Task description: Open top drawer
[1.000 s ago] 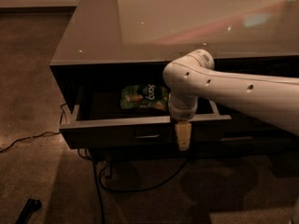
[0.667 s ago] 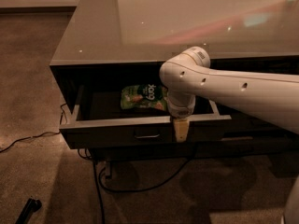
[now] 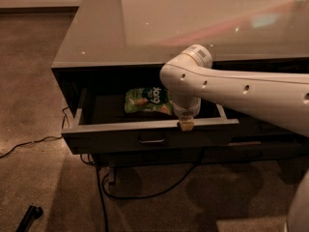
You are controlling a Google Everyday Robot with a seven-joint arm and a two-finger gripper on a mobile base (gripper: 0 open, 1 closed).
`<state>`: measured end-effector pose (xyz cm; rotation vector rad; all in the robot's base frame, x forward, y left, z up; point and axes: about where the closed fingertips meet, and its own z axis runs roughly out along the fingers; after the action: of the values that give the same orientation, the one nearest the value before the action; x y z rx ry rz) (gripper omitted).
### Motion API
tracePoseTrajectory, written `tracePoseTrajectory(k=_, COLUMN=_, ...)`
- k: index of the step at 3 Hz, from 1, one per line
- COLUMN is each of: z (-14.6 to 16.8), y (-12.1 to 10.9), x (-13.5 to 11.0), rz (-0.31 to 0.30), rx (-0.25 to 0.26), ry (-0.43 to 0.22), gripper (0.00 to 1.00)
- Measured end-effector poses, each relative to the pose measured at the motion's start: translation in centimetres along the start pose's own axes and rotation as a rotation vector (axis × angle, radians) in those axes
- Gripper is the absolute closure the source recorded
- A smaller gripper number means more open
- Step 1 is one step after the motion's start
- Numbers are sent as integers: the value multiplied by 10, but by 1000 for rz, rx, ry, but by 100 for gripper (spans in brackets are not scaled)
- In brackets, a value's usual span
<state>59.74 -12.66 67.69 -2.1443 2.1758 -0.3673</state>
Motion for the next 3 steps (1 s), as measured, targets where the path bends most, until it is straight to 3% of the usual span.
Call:
tracePoseTrajectory(k=1, z=-7, y=-3, x=3, rz=1, rx=21, ry=23, gripper=88)
tracePoseTrajectory(k=2, z=-16, y=-7, x=5, rz=-7, rx=35, ry=44, gripper=100)
tracePoseTrajectory(k=3, z=-27, y=-8, x=8, rz=-11, rx=50, ry=52, gripper=100)
